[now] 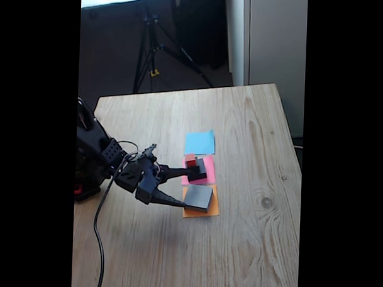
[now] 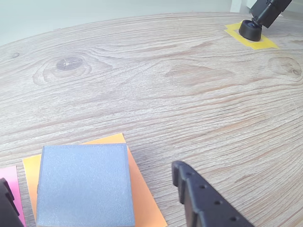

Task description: Tower of hanoi

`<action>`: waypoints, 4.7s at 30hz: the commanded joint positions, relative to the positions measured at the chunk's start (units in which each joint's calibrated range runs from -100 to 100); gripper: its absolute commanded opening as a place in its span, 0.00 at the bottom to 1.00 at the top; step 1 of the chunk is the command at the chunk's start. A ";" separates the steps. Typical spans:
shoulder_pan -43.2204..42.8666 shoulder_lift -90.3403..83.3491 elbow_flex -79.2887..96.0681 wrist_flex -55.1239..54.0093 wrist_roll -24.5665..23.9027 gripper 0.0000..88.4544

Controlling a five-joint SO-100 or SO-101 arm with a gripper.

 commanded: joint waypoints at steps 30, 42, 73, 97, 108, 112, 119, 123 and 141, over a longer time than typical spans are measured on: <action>1.29 17.73 -0.82 -19.45 0.87 0.50; 0.45 22.04 -4.46 -20.83 0.87 0.50; -1.64 30.29 -9.09 -27.14 0.87 0.48; -1.30 32.11 -8.64 -27.95 0.87 0.46; -1.22 33.10 -8.18 -28.68 0.87 0.44; -1.22 33.63 -8.18 -29.08 0.87 0.41; -1.55 33.70 -8.27 -29.16 0.87 0.36; -1.89 33.70 -8.09 -29.25 0.87 0.34; -2.39 33.32 -7.55 -28.68 0.87 0.25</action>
